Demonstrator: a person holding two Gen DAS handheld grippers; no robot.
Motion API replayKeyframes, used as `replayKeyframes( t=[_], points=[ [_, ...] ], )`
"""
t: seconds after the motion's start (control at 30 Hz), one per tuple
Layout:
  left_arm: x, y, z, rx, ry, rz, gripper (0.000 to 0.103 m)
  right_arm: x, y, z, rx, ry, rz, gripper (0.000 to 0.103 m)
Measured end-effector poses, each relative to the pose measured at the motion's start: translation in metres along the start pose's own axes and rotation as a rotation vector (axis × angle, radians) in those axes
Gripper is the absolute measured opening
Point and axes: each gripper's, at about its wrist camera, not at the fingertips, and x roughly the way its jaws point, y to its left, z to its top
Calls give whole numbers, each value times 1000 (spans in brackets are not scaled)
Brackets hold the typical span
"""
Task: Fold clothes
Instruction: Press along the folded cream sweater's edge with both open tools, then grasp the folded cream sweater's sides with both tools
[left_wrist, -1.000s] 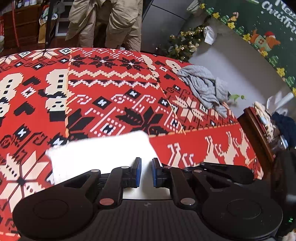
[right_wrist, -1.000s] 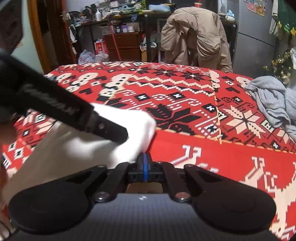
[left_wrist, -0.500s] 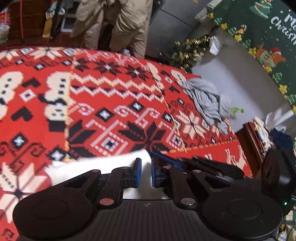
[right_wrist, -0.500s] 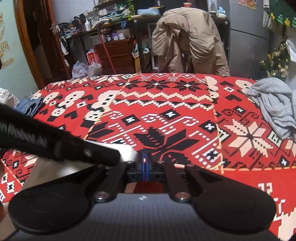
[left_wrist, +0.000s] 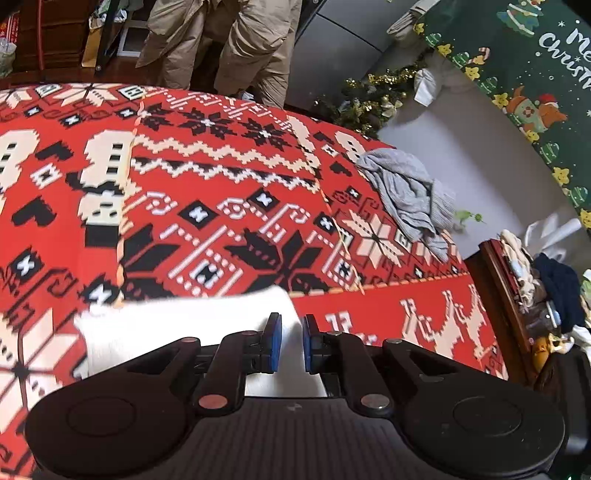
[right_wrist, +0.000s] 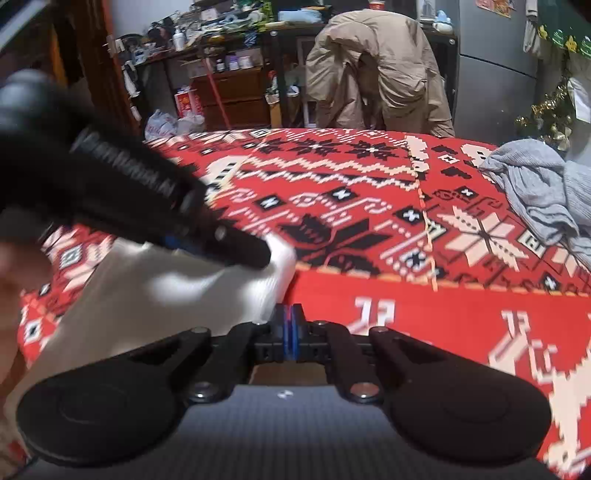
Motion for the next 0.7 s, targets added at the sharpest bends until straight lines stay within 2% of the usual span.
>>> replayKeyframes(
  t=[0.3, 0.53, 0.63, 0.7],
  points=[
    [-30, -8, -47, 15, 52, -43, 10, -47, 23, -42, -69, 48, 9, 5],
    [-82, 2, -77, 8, 4, -23, 10, -90, 23, -52, 9, 22, 7, 7],
    [-105, 10, -86, -3, -24, 6, 21, -105, 25, -52, 44, -1, 3, 13],
    [-117, 14, -92, -1, -35, 43, 23, -113, 27, -50, 59, -14, -1, 17]
  ],
)
